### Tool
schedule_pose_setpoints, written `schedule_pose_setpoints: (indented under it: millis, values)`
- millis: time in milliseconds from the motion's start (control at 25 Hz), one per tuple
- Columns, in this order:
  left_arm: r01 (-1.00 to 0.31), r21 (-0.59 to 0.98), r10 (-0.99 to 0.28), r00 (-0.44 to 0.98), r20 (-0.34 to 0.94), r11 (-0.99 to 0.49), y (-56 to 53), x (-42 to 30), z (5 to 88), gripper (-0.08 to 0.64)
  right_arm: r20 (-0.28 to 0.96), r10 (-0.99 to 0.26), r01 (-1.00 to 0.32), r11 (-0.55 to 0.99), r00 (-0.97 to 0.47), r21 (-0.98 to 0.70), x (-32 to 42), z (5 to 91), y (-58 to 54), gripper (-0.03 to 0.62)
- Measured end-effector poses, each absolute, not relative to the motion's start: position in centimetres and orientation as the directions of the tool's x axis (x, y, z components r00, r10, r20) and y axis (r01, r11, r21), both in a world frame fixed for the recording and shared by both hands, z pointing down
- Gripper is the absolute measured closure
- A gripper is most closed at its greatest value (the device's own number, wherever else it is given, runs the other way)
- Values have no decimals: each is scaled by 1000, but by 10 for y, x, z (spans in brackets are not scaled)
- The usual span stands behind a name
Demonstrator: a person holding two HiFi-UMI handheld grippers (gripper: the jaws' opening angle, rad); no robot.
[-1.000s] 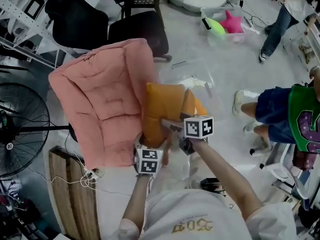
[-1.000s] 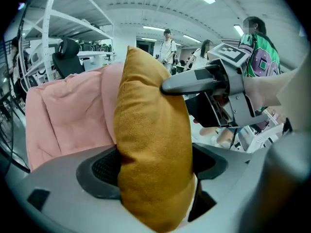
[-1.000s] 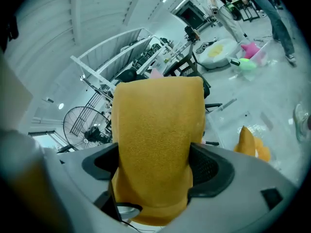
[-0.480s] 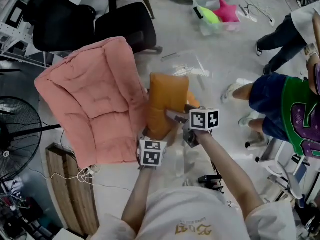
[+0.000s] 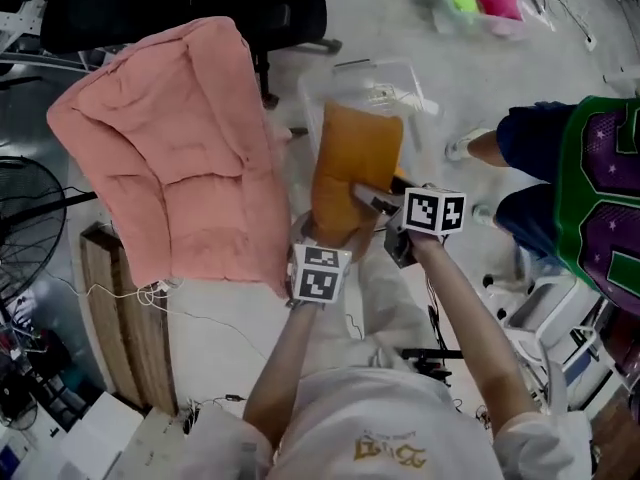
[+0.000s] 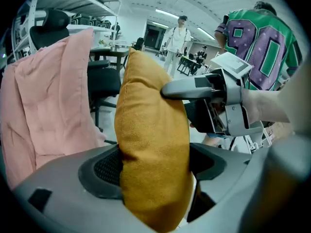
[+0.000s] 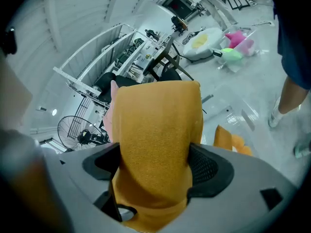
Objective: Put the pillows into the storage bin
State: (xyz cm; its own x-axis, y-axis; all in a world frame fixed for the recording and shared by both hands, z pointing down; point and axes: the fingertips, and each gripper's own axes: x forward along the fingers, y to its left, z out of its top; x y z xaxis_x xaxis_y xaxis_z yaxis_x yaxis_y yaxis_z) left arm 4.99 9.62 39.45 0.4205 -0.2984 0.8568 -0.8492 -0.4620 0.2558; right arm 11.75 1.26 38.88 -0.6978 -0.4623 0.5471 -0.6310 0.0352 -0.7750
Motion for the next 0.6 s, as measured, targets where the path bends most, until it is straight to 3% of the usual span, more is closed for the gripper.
schedule_pose_setpoints:
  millis: [600]
  values:
    - [-895, 322, -239, 401, 884, -309, 74, 86, 554, 138, 615, -359, -661, 8, -702, -751, 144, 558, -18, 143]
